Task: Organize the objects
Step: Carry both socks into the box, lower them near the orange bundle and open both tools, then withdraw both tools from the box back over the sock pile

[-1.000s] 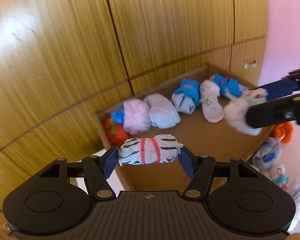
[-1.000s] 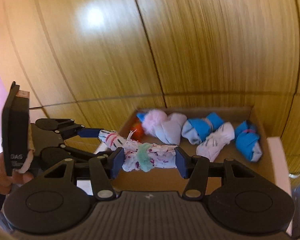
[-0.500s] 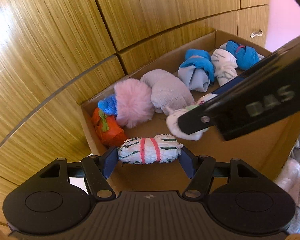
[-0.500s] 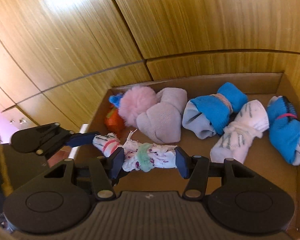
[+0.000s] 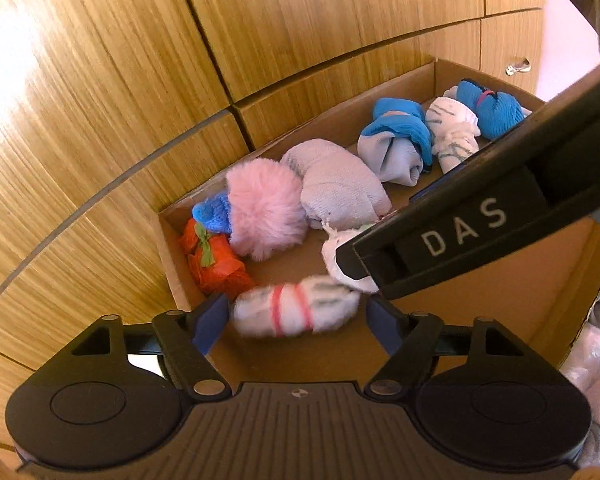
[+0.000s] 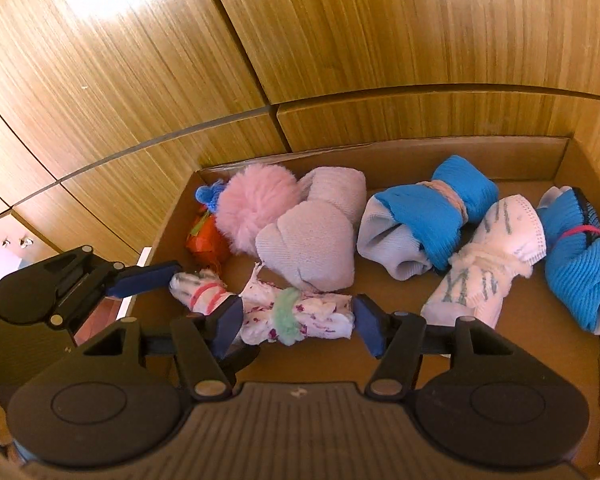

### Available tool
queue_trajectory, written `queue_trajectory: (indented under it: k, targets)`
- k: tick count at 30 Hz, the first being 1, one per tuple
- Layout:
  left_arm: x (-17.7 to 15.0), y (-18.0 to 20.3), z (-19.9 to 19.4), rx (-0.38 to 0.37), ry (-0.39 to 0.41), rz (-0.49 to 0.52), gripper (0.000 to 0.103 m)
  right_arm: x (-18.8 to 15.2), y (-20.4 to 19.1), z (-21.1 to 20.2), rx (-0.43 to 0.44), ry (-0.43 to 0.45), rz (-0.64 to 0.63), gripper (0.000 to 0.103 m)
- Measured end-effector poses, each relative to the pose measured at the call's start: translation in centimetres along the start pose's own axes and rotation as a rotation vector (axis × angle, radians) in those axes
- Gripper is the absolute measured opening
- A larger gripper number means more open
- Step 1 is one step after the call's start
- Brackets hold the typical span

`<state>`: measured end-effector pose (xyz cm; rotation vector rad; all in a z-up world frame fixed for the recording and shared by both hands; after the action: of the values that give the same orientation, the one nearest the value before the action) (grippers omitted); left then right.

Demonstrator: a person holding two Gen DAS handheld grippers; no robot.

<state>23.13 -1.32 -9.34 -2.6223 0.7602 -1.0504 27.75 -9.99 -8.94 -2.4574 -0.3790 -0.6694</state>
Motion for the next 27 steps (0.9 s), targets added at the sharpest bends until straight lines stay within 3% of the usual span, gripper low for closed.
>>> queue_trajectory:
  k: [16,27]
  targets:
    - [0.0,-1.1,-3.0,0.02,0.01,-0.072,0.089,-0.1,-1.2,-3.8,0.029,0.029,0.002,0.062]
    - [-2.2,-3.7,-8.8,0.057,-0.019,-0.361,0.096,-1.5,-2.6,-10.2,0.05,0.098,-0.007,0.067]
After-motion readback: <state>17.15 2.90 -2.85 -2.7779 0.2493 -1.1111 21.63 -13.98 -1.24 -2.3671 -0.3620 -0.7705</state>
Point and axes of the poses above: each gripper's, at about its wrist camera, not at the fingertips, and z roughly the way its jaws point, y to its right, x to its top, the point moved 6 cm from there along z, roughly the way its jaws point, and after that the axes turned 9 degrees about x, right-handed, at the moved point
